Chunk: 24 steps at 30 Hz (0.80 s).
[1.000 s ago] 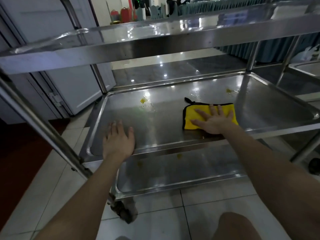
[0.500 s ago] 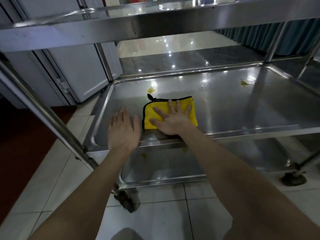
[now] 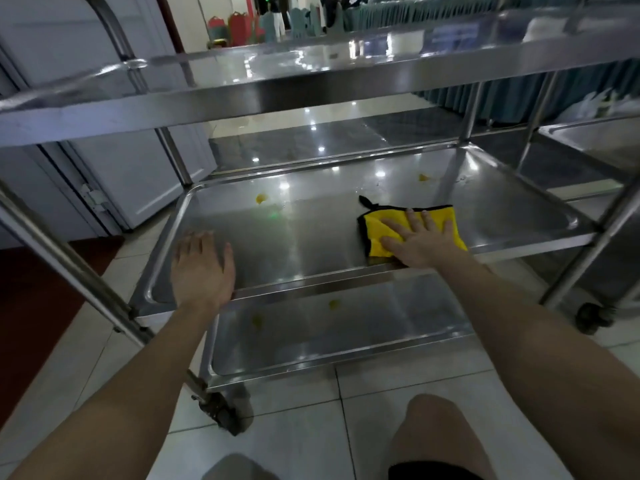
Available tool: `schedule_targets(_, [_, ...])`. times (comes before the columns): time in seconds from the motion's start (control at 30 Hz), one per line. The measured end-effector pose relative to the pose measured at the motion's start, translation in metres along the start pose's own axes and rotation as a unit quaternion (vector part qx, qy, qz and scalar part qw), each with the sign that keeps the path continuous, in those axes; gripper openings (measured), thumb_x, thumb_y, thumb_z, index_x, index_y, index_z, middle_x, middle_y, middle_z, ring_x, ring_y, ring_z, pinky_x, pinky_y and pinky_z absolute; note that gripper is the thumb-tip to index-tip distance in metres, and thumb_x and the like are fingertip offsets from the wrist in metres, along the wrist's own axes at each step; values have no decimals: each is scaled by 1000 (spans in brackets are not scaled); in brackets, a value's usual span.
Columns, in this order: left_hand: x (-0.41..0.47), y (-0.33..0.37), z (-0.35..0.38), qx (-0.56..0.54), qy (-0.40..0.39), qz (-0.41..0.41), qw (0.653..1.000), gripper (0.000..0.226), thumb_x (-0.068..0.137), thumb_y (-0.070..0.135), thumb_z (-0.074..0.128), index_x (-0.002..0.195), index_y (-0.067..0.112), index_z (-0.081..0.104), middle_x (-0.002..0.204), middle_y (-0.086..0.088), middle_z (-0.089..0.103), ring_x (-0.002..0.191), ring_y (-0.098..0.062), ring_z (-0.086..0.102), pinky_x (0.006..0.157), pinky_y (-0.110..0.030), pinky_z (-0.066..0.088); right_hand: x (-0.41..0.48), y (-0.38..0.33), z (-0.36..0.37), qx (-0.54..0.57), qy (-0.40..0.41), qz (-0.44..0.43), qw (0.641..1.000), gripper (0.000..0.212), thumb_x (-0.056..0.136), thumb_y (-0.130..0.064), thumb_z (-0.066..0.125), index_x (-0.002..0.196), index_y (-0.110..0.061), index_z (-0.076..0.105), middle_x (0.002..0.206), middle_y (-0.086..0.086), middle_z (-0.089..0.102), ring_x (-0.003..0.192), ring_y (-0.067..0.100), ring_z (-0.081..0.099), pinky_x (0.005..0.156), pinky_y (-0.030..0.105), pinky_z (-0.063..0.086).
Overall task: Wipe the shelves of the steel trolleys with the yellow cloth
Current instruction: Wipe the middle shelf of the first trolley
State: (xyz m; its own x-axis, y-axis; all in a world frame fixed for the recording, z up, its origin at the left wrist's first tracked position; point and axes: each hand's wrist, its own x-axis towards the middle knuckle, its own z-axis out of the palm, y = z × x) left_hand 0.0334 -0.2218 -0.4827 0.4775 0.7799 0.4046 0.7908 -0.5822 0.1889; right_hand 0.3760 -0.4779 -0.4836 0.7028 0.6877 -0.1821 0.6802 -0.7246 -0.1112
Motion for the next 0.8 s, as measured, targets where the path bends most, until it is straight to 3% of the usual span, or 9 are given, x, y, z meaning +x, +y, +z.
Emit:
schedule_targets(0.17, [-11, 92, -4, -68, -17, 30, 997, 64, 104, 42, 28, 145, 4, 59, 150, -22, 58, 144, -41, 49, 121, -51, 36, -5, -14, 4, 3, 21, -13, 1000, 76, 94, -88, 11, 163, -61, -6, 179, 3, -16, 164, 37, -17, 119, 77, -14])
schedule_targets(0.37, [-5, 210, 24, -131, -75, 59, 987, 53, 113, 38, 33, 149, 8, 56, 155, -19, 54, 149, -37, 45, 126, -50, 32, -1, -13, 4, 7, 8, -25, 1000, 75, 95, -85, 13, 163, -59, -5, 178, 4, -19, 162, 39, -21, 116, 78, -19])
schedule_targets(0.53, [-8, 216, 47, -70, -81, 70, 992, 58, 112, 40, 31, 151, 3, 54, 157, -23, 53, 152, -38, 40, 128, -50, 28, 4, -12, 5, 15, 7, -42, 999, 72, 98, -82, 13, 164, -58, -5, 178, 3, -21, 161, 39, -24, 113, 77, -24])
schedule_targets(0.7, [-7, 213, 54, -50, -71, 77, 993, 76, 103, 51, 20, 154, 4, 53, 161, -21, 50, 157, -37, 36, 131, -50, 23, 5, 15, -2, 23, 1, -79, 997, 68, 100, -78, 14, 164, -60, -2, 178, -3, -19, 163, 31, -23, 121, 73, -19])
schedule_targets(0.8, [-6, 213, 54, -49, -84, 76, 992, 68, 108, 48, 25, 155, 5, 51, 163, -21, 48, 157, -37, 35, 132, -50, 21, 11, 59, -13, 30, -4, -63, 998, 67, 102, -77, 15, 164, -58, -2, 178, -6, -17, 164, 28, -20, 123, 70, -17])
